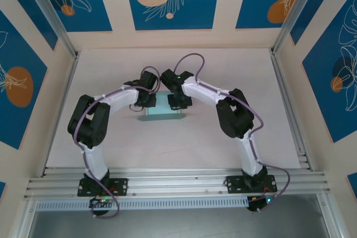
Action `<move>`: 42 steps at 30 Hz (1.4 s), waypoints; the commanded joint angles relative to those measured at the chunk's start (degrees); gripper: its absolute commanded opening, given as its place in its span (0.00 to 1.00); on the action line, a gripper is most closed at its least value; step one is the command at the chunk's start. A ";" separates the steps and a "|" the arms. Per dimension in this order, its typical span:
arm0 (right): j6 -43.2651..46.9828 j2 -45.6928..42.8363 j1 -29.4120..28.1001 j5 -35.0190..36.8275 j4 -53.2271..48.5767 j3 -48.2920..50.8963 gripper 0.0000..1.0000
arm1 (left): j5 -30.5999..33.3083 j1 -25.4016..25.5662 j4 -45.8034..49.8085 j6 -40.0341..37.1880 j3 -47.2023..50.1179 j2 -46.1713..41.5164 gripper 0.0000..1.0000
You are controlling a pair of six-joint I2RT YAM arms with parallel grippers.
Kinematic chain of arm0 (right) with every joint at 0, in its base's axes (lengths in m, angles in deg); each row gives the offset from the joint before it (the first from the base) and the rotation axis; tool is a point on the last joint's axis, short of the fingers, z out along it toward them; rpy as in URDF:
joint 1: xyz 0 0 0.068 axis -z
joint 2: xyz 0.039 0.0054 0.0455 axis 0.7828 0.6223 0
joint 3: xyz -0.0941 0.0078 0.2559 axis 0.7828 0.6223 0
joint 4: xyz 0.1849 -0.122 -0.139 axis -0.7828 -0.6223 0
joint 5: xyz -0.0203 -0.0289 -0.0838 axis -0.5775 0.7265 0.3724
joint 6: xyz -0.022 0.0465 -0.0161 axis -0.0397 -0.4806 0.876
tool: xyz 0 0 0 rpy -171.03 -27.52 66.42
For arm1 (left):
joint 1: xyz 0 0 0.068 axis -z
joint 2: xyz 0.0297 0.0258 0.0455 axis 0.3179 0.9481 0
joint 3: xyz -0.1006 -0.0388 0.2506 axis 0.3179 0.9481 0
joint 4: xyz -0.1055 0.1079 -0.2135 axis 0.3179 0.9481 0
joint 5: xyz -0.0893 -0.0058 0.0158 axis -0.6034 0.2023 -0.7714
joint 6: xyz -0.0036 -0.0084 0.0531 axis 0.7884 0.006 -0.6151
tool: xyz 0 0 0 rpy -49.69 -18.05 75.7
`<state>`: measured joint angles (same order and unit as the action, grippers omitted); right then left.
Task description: Fold the paper box
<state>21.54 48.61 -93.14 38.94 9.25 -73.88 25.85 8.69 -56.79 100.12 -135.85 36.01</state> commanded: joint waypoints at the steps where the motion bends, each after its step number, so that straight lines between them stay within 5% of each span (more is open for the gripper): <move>1: -0.82 4.17 0.45 6.83 -5.22 -1.95 0.23 | 3.17 0.46 4.08 -3.04 0.36 2.58 0.10; 8: 2.41 9.23 0.80 6.88 -7.12 -5.36 0.27 | 3.84 0.46 4.66 -3.03 -0.43 3.28 0.11; 13: 2.58 10.89 0.85 9.76 -10.44 -5.62 0.12 | 3.37 0.46 6.20 -3.22 -2.28 3.74 0.23; 27: 3.16 10.38 0.41 7.24 -8.66 -5.48 0.11 | -1.37 0.72 8.98 -0.89 -3.35 2.08 0.29; 34: 3.62 9.90 0.32 6.23 -8.13 -5.13 0.12 | 9.80 1.64 17.98 0.09 -7.01 7.49 0.19; 42: 3.27 7.52 1.20 6.01 -6.38 -1.69 0.12 | 19.82 3.37 27.49 0.26 -10.87 10.98 0.18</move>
<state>24.45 54.97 -91.22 37.04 7.72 -78.45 27.47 9.15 -43.41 102.32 -146.13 42.96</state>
